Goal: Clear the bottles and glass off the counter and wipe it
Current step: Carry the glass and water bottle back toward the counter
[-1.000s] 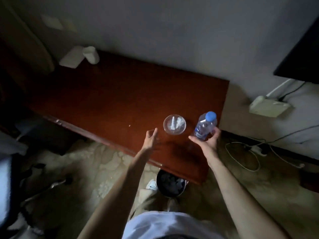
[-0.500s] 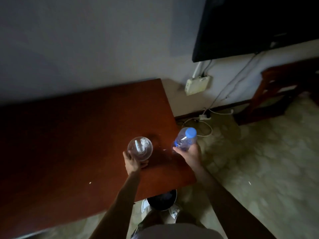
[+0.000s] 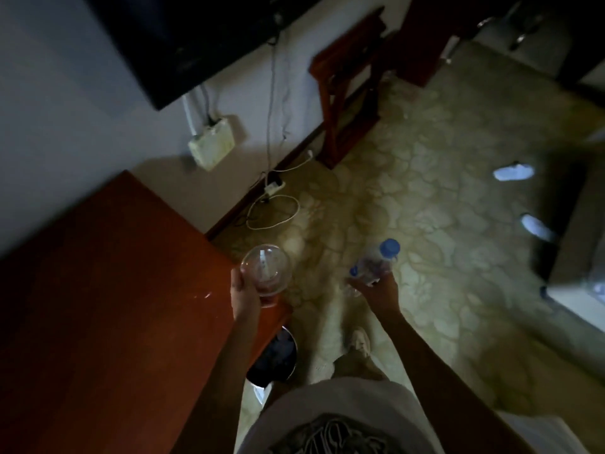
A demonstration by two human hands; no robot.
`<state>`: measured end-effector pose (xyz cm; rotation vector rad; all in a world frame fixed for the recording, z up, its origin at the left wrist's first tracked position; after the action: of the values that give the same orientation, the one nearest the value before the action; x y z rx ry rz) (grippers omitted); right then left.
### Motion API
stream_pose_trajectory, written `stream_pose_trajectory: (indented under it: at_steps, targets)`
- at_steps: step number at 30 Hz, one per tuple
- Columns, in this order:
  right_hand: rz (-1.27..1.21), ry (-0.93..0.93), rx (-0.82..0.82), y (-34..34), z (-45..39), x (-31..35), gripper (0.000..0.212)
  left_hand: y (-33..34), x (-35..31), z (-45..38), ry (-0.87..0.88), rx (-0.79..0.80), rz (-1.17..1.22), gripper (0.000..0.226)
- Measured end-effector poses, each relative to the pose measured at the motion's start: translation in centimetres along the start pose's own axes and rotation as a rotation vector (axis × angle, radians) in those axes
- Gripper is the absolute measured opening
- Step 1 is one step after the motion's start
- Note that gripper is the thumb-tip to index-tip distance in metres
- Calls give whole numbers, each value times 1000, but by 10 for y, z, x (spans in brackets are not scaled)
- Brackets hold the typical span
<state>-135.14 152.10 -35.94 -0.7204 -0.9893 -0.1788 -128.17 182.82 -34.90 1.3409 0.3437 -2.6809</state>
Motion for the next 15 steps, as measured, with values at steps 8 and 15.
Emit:
stream_pose_trajectory:
  at_steps: [8, 15]
  targets:
    - [-92, 156, -17, -97, -86, -81, 63, 189, 5, 18, -26, 154, -125, 32]
    - [-212, 55, -154, -247, -228, -57, 51, 379, -16, 34, -37, 247, -199, 35]
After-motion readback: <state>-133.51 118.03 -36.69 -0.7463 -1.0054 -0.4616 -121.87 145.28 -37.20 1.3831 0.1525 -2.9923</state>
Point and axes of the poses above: each hand's wrist, its own z-axis away from the middle knuckle, its own y-axis out of the palm, x = y × z, the point moved 8 cm from there along -z, towards the middle knuckle, and after that the axes turned 4 degrees about -x, right-handed, at the moved point
